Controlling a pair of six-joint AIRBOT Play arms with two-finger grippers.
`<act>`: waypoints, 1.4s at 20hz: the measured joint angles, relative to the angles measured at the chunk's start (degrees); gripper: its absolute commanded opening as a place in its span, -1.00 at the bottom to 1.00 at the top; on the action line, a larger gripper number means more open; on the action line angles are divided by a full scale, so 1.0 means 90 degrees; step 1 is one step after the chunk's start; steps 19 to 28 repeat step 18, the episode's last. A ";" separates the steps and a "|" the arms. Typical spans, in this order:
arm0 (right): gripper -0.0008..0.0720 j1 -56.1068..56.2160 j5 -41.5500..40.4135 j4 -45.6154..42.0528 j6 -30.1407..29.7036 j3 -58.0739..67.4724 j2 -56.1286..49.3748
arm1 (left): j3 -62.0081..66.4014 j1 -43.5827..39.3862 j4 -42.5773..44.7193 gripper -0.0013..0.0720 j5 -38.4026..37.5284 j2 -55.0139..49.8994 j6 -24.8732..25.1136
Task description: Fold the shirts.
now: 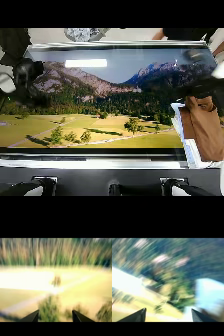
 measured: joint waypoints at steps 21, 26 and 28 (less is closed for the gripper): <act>0.91 0.1338 0.0427 -0.0330 0.0175 -0.0294 -0.0925 | -0.1273 -0.0027 0.0126 0.44 0.0172 0.0379 -0.0279; 0.91 0.1338 0.0427 -0.0330 0.0175 -0.0294 -0.0925 | -0.1273 -0.0027 0.0126 0.44 0.0172 0.0379 -0.0279; 0.91 0.1338 0.0427 -0.0330 0.0175 -0.0294 -0.0925 | -0.1273 -0.0027 0.0126 0.44 0.0172 0.0379 -0.0279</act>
